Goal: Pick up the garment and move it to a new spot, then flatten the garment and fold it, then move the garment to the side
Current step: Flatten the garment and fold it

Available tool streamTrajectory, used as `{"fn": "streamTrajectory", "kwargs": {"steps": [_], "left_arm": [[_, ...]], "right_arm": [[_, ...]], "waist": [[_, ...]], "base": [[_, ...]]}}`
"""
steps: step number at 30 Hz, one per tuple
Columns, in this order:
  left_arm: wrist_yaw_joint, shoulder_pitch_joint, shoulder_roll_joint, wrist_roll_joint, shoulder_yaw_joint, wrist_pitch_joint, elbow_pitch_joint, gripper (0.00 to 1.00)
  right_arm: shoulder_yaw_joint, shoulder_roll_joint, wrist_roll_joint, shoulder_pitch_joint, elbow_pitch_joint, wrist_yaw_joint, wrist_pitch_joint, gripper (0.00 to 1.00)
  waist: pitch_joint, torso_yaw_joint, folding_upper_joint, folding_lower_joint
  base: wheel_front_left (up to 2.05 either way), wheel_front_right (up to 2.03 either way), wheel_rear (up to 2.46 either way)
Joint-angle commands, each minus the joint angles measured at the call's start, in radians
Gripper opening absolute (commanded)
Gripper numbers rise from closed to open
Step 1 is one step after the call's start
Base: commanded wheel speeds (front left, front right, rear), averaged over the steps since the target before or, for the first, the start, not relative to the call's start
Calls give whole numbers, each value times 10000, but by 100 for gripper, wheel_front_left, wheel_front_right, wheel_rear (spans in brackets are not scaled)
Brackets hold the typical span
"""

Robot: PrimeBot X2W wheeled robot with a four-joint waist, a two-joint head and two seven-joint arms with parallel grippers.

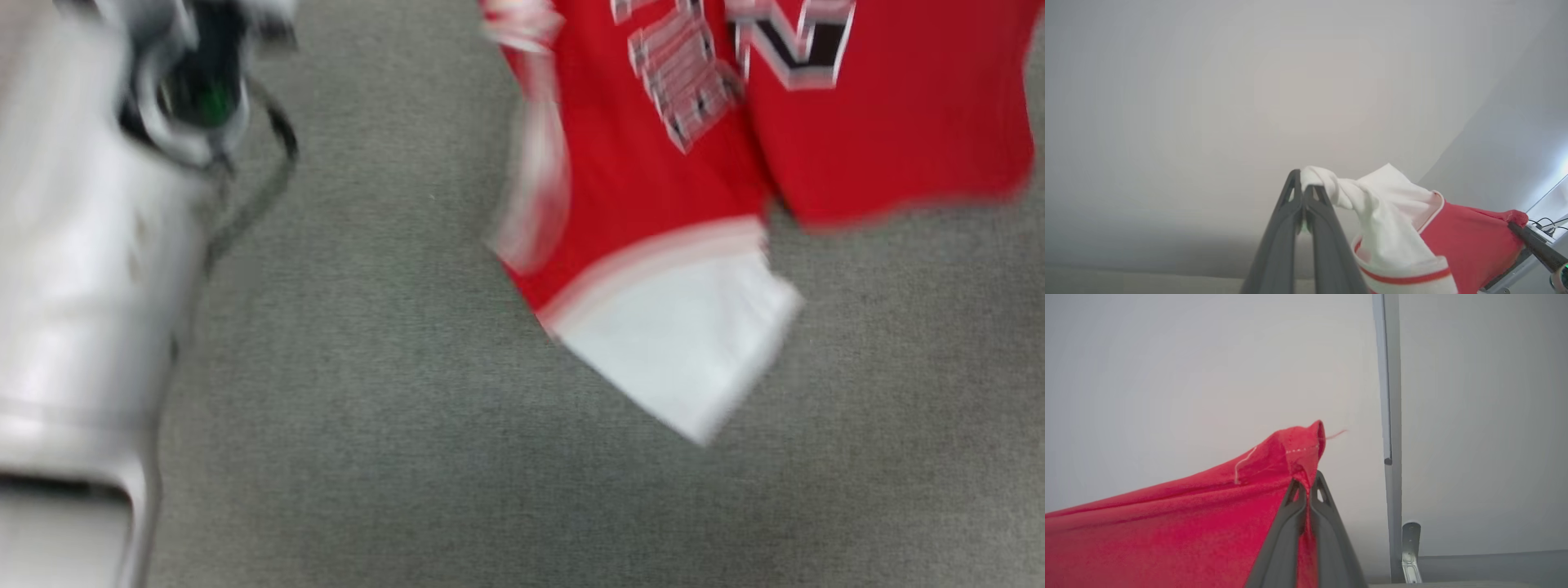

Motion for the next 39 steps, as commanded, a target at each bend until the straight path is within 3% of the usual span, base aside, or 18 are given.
{"fn": "streamTrajectory", "kwargs": {"steps": [1,7,10,18,23,28,39], "left_arm": [[-39,-325,7,147,3,-95,204,0],[195,-3147,-73,529,430,-1015,2585,0],[93,-4367,-123,770,433,-1401,3389,0],[-864,-5666,-589,849,381,-1906,4567,0],[-1333,-4925,-639,834,235,-2043,4940,0],[-1468,-3525,-656,602,44,-2088,4654,0],[-1488,1244,-524,-152,221,-2100,1136,0]], "right_arm": [[-105,-38,-84,-192,121,-18,-128,0],[-68,534,-572,-1565,823,-20,-865,0],[-216,698,-674,-2254,1077,-21,-1323,0],[-141,837,-870,-2877,1698,-24,-1885,0],[305,819,-720,-2084,1648,-20,-1818,0],[876,694,-513,-1092,1121,-18,-1634,0],[1833,-428,641,1619,-1339,-17,-1268,0]], "waist": [[151,-143,0,0],[331,-577,0,0],[440,-725,0,0],[334,-720,0,0],[300,-643,0,0],[137,-581,0,0],[-270,-366,0,0]], "base": [[0,0,0],[0,0,0],[0,0,0],[0,0,0],[0,0,0],[0,0,0],[0,0,0]]}}
